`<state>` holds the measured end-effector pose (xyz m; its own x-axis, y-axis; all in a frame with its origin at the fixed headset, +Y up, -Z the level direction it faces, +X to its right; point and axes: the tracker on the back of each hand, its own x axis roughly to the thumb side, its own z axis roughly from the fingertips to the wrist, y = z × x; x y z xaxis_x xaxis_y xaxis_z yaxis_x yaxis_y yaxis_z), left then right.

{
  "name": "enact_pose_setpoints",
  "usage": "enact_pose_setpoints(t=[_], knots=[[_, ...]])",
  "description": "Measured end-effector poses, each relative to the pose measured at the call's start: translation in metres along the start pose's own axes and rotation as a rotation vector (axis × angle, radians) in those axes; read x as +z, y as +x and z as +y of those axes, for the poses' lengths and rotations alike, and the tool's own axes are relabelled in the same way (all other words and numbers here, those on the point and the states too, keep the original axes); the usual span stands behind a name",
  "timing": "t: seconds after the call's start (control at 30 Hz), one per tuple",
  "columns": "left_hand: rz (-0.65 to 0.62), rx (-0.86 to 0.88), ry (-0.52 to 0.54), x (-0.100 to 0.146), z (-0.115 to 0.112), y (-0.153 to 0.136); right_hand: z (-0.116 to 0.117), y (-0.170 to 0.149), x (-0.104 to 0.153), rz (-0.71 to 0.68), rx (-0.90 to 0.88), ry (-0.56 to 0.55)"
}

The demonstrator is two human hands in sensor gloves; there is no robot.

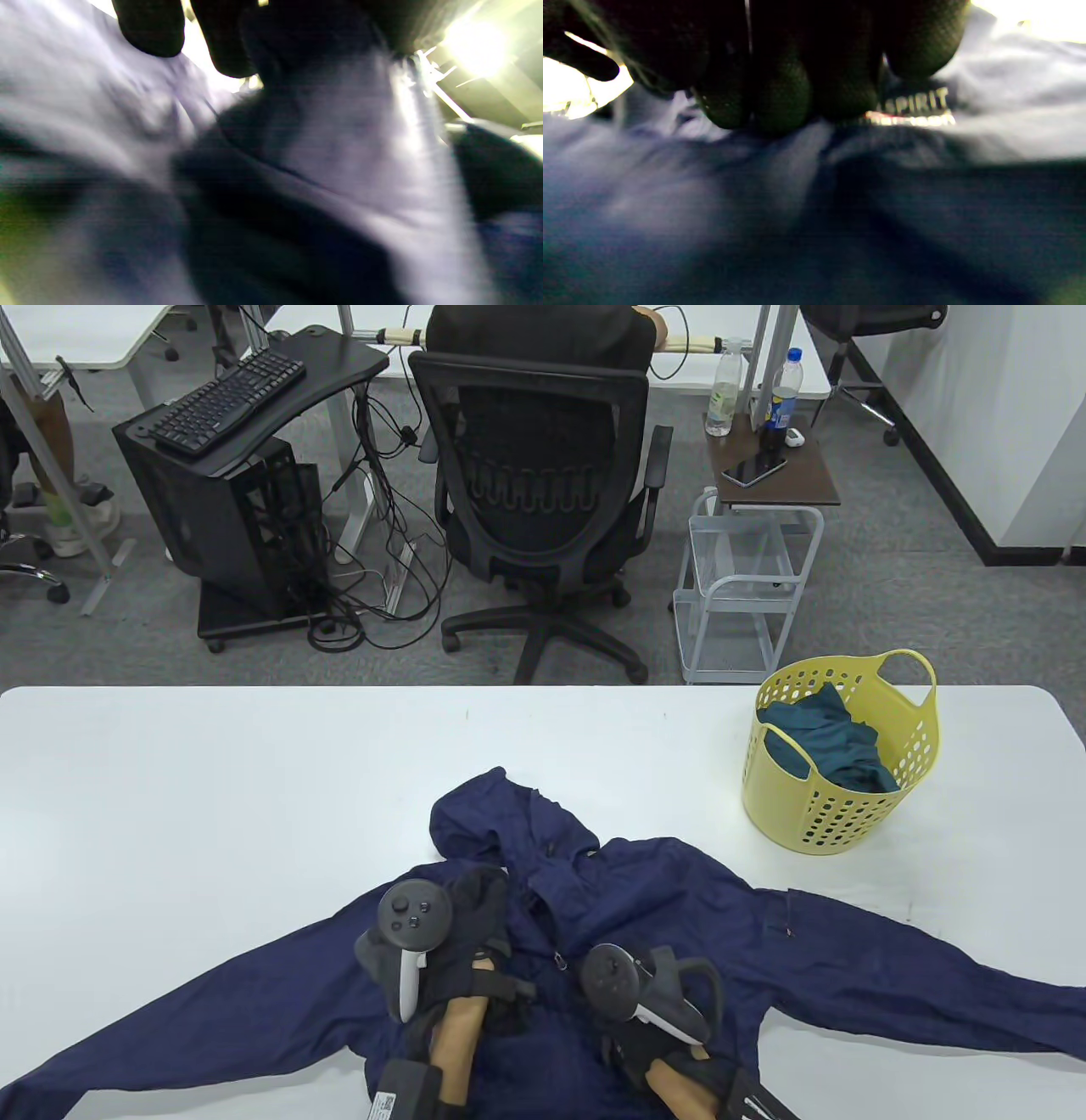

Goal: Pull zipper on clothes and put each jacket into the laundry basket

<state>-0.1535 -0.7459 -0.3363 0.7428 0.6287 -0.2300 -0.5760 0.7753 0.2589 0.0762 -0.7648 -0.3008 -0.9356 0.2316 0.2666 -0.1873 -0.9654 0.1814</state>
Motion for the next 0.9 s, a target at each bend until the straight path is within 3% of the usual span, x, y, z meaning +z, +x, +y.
enact_pose_setpoints(t=[0.07,0.13,0.23,0.33,0.4,0.47,0.67,0.9], knots=[[-0.103,-0.237,0.052,0.001,-0.003,0.006,-0.001,-0.003,-0.001,-0.019,-0.08,0.005],[-0.199,-0.362,0.111,0.009,0.0,0.019,-0.001,-0.008,-0.003,-0.01,-0.135,0.007],[-0.359,-0.383,0.176,0.03,0.009,0.049,-0.005,-0.02,-0.006,0.019,-0.317,-0.064],[-0.519,-0.379,0.116,0.051,0.008,0.071,-0.012,-0.028,-0.005,0.038,-0.487,-0.137],[-0.624,-0.444,0.014,0.059,-0.002,0.081,-0.017,-0.032,-0.003,0.024,-0.597,-0.201],[-0.598,-0.548,-0.02,0.059,-0.016,0.08,-0.02,-0.032,0.0,-0.026,-0.654,-0.229],[-0.518,-0.655,0.031,0.043,-0.035,0.072,-0.016,-0.025,0.001,0.001,-0.375,-0.235],[-0.435,-0.778,-0.002,0.033,-0.05,0.068,-0.006,0.004,0.004,-0.027,0.014,-0.058]])
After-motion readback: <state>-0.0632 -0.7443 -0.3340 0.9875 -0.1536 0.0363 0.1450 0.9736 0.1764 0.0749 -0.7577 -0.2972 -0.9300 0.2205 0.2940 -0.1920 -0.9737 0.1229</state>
